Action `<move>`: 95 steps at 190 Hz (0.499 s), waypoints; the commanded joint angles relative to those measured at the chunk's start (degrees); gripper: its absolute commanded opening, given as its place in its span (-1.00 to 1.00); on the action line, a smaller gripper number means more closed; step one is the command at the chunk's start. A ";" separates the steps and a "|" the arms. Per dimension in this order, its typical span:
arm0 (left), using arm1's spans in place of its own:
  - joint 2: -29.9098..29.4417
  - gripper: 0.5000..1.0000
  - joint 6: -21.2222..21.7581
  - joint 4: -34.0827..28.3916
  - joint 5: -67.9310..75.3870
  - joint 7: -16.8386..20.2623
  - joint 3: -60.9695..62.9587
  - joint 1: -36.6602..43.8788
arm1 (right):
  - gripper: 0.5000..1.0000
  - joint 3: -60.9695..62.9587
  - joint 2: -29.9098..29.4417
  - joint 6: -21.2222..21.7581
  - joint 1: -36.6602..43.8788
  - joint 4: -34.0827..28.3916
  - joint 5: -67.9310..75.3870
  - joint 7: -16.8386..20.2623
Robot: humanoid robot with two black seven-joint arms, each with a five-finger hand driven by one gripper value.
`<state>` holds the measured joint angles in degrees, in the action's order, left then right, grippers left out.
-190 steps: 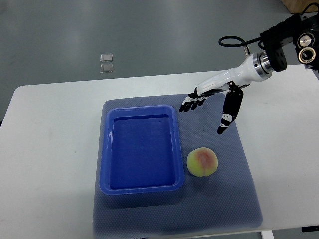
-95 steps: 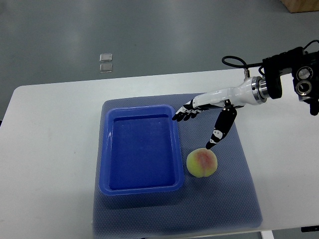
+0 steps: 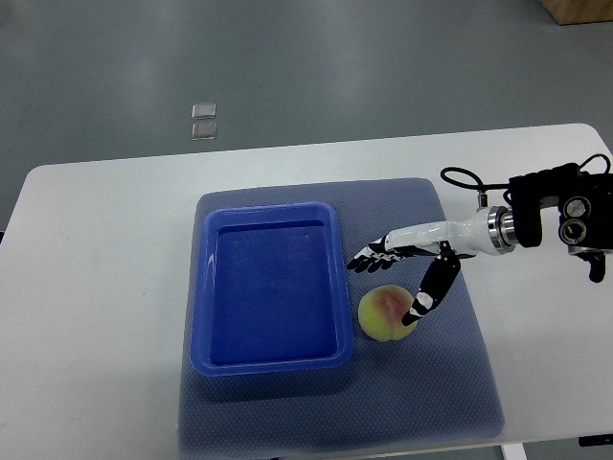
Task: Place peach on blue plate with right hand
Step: 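Close the right hand fingers around the peach and lift it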
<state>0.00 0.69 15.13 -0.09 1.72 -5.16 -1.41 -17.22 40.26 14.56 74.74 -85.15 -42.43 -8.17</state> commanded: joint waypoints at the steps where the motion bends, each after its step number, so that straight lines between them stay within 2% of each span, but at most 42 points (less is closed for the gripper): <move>1: 0.00 1.00 0.01 -0.02 0.00 -0.84 -0.02 0.00 | 0.73 0.79 -0.36 -0.67 -2.32 0.86 -0.46 -0.09; 48: 0.00 1.00 0.01 -0.28 0.00 -0.84 -0.11 0.00 | 0.72 3.07 -1.94 -2.96 -7.95 3.23 -3.53 -0.35; 89: 0.00 1.00 0.10 -0.28 0.00 -0.93 -0.11 0.00 | 0.69 3.25 -2.11 -3.66 -9.70 3.67 -5.29 -0.79; 95: 0.00 1.00 0.10 -0.28 0.00 -1.01 -0.11 0.00 | 0.67 3.25 -2.11 -4.89 -10.58 3.76 -5.29 -0.79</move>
<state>0.00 0.75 14.89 -0.09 0.81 -5.28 -1.40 -14.05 38.17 11.12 65.42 -81.51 -47.52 -8.91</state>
